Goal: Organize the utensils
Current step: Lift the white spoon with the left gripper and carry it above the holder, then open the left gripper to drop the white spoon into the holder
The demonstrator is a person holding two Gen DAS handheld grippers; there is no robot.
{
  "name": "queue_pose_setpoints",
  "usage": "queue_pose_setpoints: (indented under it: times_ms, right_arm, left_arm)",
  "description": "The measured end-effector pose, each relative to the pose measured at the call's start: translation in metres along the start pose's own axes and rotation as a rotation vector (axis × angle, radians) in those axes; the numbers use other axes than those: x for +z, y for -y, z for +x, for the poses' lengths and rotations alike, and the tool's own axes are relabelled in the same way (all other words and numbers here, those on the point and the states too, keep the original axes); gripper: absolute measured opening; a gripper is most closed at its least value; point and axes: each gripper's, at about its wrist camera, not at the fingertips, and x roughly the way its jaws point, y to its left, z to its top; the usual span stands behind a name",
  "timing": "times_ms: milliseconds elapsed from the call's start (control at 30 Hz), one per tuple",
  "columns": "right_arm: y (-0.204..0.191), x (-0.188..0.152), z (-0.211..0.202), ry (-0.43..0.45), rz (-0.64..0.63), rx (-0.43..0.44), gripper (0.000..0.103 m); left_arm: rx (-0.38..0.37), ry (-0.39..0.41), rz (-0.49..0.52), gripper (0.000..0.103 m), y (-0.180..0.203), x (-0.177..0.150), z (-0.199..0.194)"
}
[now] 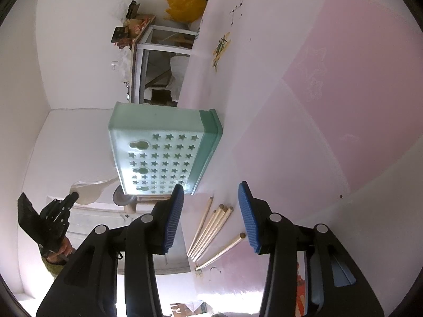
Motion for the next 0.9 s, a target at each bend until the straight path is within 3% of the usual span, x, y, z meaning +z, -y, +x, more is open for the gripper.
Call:
queue_pose_setpoints:
  times_ms: [233, 400, 500, 700, 900]
  right_arm:
    - [-0.003, 0.0, 0.0, 0.002, -0.003, -0.005, 0.042]
    - [-0.005, -0.001, 0.001, -0.004, -0.001, -0.018, 0.042]
    - [-0.008, -0.003, 0.0, 0.001, -0.007, -0.027, 0.042]
    - [-0.018, -0.01, -0.006, 0.02, -0.049, -0.059, 0.043]
    - [-0.033, -0.024, -0.006, 0.02, -0.106, -0.106, 0.043]
  left_arm:
    - [-0.039, -0.02, -0.028, 0.001, -0.004, 0.007, 0.031]
    - [-0.085, 0.007, -0.127, 0.008, -0.01, 0.013, 0.051]
    - [-0.097, 0.067, -0.201, 0.025, -0.017, 0.013, 0.052]
    - [-0.113, 0.265, -0.437, 0.04, -0.036, -0.009, 0.02]
    - [-0.065, 0.456, -0.667, 0.048, -0.027, -0.068, -0.026]
